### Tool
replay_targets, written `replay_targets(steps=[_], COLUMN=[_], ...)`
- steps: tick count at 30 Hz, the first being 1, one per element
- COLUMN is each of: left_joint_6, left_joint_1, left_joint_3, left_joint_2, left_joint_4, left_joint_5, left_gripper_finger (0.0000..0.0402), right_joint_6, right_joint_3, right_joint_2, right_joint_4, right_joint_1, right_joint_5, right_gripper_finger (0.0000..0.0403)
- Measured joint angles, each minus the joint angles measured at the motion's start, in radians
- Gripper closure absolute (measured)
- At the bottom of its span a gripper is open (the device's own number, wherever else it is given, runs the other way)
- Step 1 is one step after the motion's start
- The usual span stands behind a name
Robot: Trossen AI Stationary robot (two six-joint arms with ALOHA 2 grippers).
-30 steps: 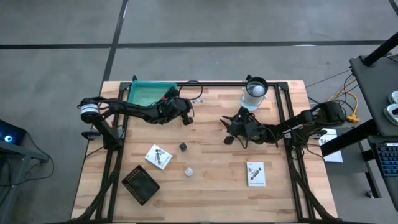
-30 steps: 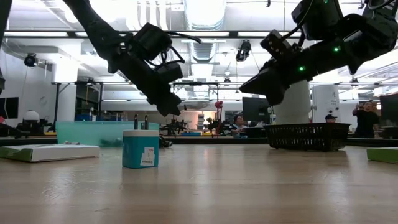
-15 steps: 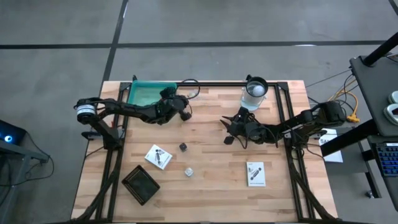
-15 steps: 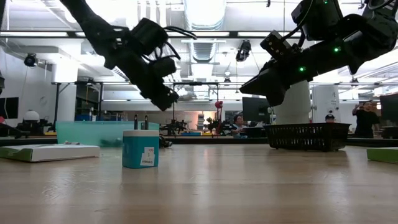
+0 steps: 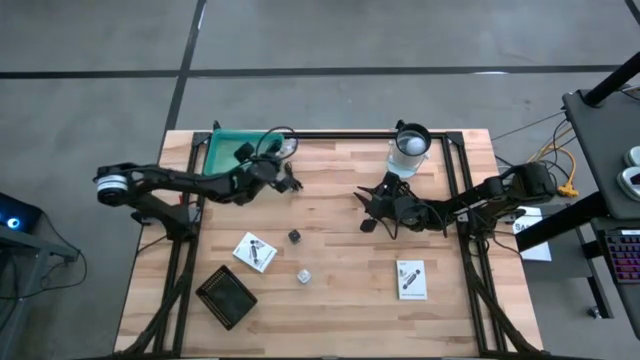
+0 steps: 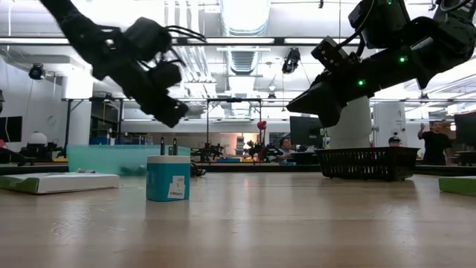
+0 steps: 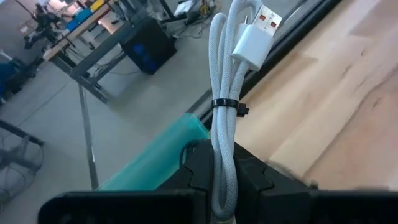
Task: Pick and place items into bin
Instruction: Put the white charger cable into the green bin
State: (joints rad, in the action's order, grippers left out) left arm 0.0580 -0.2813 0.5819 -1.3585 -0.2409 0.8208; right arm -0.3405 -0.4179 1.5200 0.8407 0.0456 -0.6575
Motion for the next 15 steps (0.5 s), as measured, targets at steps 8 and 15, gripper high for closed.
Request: replay_targets(steps=[8, 15], left_joint_6=[-0.002, -0.001], left_joint_1=[0.0, -0.011], left_joint_3=[-0.126, -0.166], left_joint_2=[0.119, 0.153], left_joint_4=[-0.097, -0.145], left_joint_5=[0.0, 0.0], left_gripper_finger=[0.0387, 0.0387], right_joint_6=[0.0, 0.0], right_joint_3=[0.0, -0.002], right_joint_2=[0.0, 0.0], right_joint_4=[0.001, 0.001], right_joint_1=[0.0, -0.001], right_joint_5=[0.0, 0.001], right_gripper_finger=[0.0333, 0.0331])
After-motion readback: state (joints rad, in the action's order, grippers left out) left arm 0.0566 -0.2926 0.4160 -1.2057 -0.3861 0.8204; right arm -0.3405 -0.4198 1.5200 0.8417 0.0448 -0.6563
